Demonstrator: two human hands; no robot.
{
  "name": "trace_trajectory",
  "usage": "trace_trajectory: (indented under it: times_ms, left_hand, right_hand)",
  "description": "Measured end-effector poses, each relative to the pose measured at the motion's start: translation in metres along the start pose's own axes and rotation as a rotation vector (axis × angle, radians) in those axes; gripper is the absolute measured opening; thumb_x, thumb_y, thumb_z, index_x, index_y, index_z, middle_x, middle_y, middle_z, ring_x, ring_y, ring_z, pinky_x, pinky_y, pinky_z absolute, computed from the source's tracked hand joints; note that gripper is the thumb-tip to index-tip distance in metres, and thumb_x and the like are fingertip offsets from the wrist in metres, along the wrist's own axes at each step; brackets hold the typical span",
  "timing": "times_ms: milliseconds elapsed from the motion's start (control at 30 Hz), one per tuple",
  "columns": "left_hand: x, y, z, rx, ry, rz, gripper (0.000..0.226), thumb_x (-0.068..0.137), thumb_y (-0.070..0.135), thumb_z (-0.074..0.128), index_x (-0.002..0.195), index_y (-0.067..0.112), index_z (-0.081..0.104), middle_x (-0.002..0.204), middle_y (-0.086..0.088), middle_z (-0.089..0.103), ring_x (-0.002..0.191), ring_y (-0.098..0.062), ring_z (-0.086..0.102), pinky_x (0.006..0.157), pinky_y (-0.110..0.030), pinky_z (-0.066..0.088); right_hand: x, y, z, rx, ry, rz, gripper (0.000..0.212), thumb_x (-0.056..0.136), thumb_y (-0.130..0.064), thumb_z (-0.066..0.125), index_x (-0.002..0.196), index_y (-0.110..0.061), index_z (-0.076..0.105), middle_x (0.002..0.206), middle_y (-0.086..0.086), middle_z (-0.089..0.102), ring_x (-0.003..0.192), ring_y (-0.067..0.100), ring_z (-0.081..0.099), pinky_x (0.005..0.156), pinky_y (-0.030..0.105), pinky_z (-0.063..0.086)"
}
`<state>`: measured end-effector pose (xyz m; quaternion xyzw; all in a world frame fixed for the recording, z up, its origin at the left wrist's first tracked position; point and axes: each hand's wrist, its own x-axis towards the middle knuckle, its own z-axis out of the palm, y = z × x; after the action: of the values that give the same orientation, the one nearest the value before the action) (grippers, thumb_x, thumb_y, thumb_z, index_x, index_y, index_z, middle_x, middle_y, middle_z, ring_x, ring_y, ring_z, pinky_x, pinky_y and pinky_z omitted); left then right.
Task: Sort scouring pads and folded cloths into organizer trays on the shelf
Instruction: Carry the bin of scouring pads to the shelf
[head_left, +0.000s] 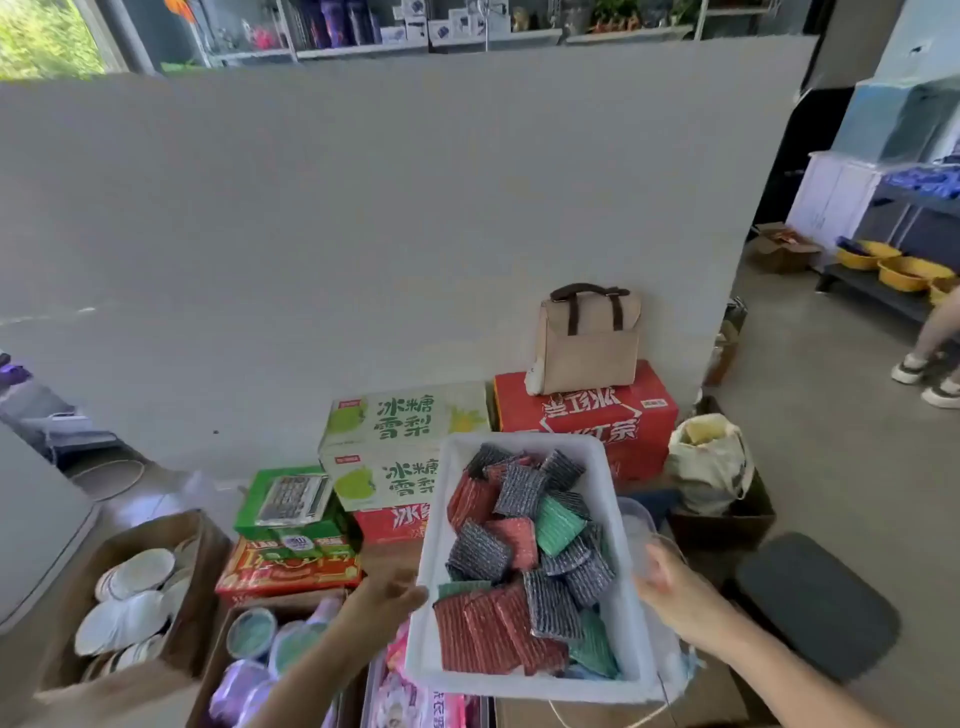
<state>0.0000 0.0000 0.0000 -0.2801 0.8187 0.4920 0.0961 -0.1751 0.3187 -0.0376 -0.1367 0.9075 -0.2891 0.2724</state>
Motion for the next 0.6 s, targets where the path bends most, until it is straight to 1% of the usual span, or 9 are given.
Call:
trace_trajectory:
  times_ms: [67, 100, 167, 200, 300, 367, 433, 500, 600]
  left_hand:
    - [0.040, -0.019, 0.017, 0.016, 0.069, -0.062, 0.024, 0.094, 0.025, 0.061, 0.116, 0.014, 0.060, 0.101, 0.001, 0.068, 0.098, -0.019, 0.065, 0.087, -0.033, 0.052]
    - [0.056, -0.026, 0.022, 0.052, 0.083, -0.093, 0.032, 0.093, 0.030, 0.061, 0.119, 0.013, 0.058, 0.103, 0.001, 0.068, 0.099, -0.019, 0.063, 0.090, -0.034, 0.050]
    - [0.089, -0.037, 0.032, 0.068, 0.134, -0.120, 0.029, 0.097, 0.028, 0.057, 0.120, 0.010, 0.055, 0.103, -0.002, 0.065, 0.093, -0.018, 0.059, 0.083, -0.030, 0.045]
    - [0.102, -0.038, 0.037, 0.064, 0.156, -0.122, 0.028, 0.099, 0.027, 0.054, 0.123, 0.011, 0.053, 0.109, -0.005, 0.064, 0.096, -0.021, 0.058, 0.083, -0.030, 0.041]
    - [0.142, -0.050, 0.050, 0.041, 0.214, -0.074, 0.046, 0.101, 0.033, 0.050, 0.143, 0.018, 0.042, 0.139, -0.004, 0.052, 0.126, -0.027, 0.049, 0.098, -0.035, 0.036]
    - [0.159, -0.053, 0.060, -0.043, 0.265, -0.070, 0.038, 0.101, 0.030, 0.050, 0.137, 0.017, 0.050, 0.128, 0.001, 0.058, 0.116, -0.024, 0.055, 0.092, -0.034, 0.041]
    - [0.167, -0.052, 0.071, -0.105, 0.387, -0.065, 0.029, 0.099, 0.025, 0.053, 0.126, 0.015, 0.060, 0.104, -0.002, 0.069, 0.090, -0.024, 0.064, 0.074, -0.036, 0.047]
    - [0.168, -0.050, 0.078, -0.096, 0.517, -0.060, 0.024, 0.095, 0.020, 0.057, 0.117, 0.016, 0.066, 0.088, -0.002, 0.070, 0.075, -0.023, 0.063, 0.066, -0.037, 0.048]
    - [0.164, -0.050, 0.082, -0.104, 0.587, -0.069, 0.020, 0.092, 0.015, 0.060, 0.110, 0.016, 0.070, 0.080, -0.003, 0.070, 0.062, -0.019, 0.055, 0.059, -0.030, 0.041]
  right_hand:
    - [0.030, 0.019, 0.008, 0.041, 0.022, 0.027, 0.069, 0.095, -0.046, 0.048, 0.151, -0.019, 0.019, 0.157, 0.000, 0.022, 0.137, 0.020, 0.038, 0.110, 0.036, 0.033]
    - [0.045, 0.026, 0.013, 0.029, 0.011, 0.065, 0.067, 0.097, -0.044, 0.046, 0.151, -0.017, 0.018, 0.156, 0.001, 0.022, 0.137, 0.022, 0.038, 0.110, 0.034, 0.033]
    - [0.074, 0.034, 0.019, 0.030, 0.012, 0.105, 0.067, 0.099, -0.044, 0.041, 0.152, -0.012, 0.015, 0.159, 0.007, 0.017, 0.143, 0.024, 0.028, 0.112, 0.034, 0.027]
    - [0.084, 0.035, 0.023, 0.044, 0.021, 0.108, 0.068, 0.099, -0.046, 0.038, 0.152, -0.010, 0.016, 0.159, 0.008, 0.017, 0.144, 0.024, 0.024, 0.112, 0.034, 0.025]
    - [0.114, 0.039, 0.037, 0.139, 0.049, 0.090, 0.079, 0.092, -0.060, 0.031, 0.149, -0.007, 0.019, 0.146, 0.004, 0.032, 0.143, 0.025, 0.025, 0.106, 0.032, 0.027]
    - [0.123, 0.043, 0.048, 0.199, 0.072, 0.068, 0.071, 0.098, -0.051, 0.034, 0.152, -0.011, 0.014, 0.156, 0.005, 0.025, 0.146, 0.023, 0.017, 0.107, 0.028, 0.023]
    - [0.125, 0.041, 0.053, 0.196, 0.137, 0.048, 0.065, 0.100, -0.043, 0.039, 0.152, -0.011, 0.017, 0.158, 0.004, 0.024, 0.146, 0.023, 0.018, 0.107, 0.026, 0.022]
    - [0.133, 0.044, 0.059, 0.162, 0.236, 0.045, 0.062, 0.100, -0.040, 0.042, 0.149, -0.007, 0.026, 0.155, 0.009, 0.032, 0.144, 0.025, 0.025, 0.107, 0.027, 0.023]
    - [0.134, 0.043, 0.063, 0.179, 0.358, 0.056, 0.053, 0.099, -0.029, 0.049, 0.142, 0.000, 0.040, 0.143, 0.018, 0.047, 0.134, 0.031, 0.041, 0.103, 0.032, 0.032]
